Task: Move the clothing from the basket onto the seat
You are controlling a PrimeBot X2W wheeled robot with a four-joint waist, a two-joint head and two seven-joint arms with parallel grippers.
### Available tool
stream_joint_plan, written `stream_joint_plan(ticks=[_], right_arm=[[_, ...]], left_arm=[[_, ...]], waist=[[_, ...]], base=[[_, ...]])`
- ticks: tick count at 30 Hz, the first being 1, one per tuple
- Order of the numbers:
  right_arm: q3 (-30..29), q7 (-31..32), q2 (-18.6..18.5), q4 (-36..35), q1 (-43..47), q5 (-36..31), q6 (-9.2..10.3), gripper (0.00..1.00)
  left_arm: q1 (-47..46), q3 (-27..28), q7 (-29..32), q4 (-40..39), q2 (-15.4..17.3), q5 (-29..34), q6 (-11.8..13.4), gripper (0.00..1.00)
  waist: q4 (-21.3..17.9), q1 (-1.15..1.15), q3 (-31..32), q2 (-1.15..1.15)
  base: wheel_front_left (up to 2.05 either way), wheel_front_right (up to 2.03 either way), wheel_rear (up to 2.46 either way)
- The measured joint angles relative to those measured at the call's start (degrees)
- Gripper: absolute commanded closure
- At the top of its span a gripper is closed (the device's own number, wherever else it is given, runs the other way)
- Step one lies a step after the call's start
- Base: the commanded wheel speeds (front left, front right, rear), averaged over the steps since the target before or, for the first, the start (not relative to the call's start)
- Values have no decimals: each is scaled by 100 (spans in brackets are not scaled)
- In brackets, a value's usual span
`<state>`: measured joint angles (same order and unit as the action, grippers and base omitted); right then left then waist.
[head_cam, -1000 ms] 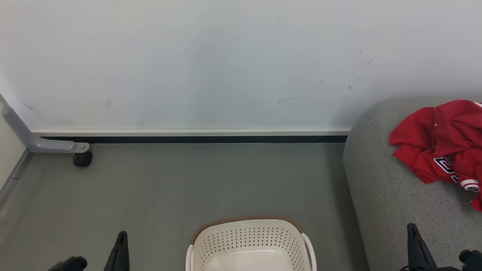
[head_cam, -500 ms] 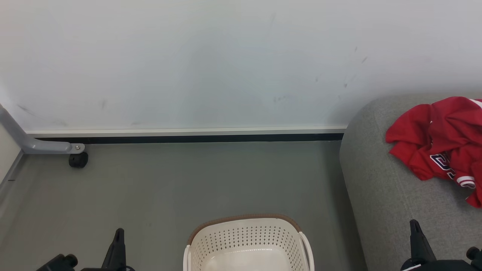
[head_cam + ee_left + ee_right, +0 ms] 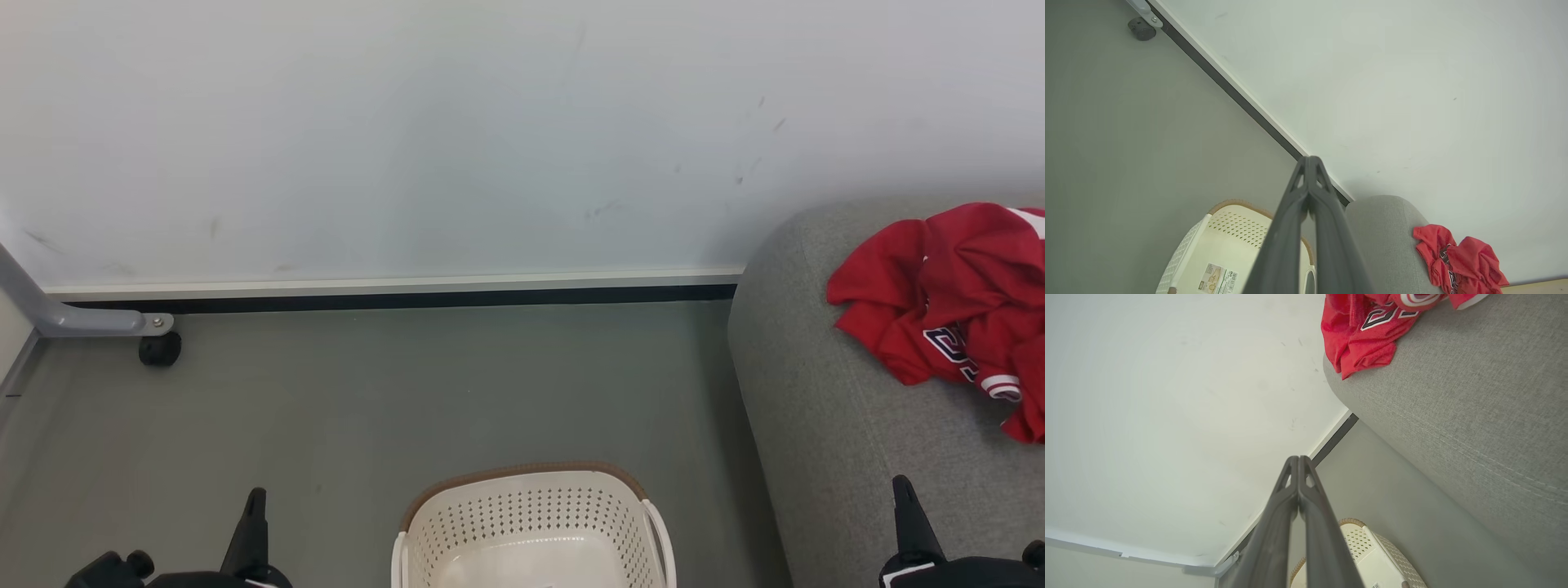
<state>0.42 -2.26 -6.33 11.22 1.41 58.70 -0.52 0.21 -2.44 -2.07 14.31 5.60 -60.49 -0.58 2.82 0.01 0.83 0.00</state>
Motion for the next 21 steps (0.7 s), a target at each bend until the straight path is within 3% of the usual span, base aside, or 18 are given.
stream_joint_plan(ticks=[21], right_arm=[[-360,399,174,264,-281,1466,-280,100]], left_arm=[[-190,346,372,125,-135,-1378,-299,100]], waist=[[-127,0,-42,0]], base=[[0,0,0]])
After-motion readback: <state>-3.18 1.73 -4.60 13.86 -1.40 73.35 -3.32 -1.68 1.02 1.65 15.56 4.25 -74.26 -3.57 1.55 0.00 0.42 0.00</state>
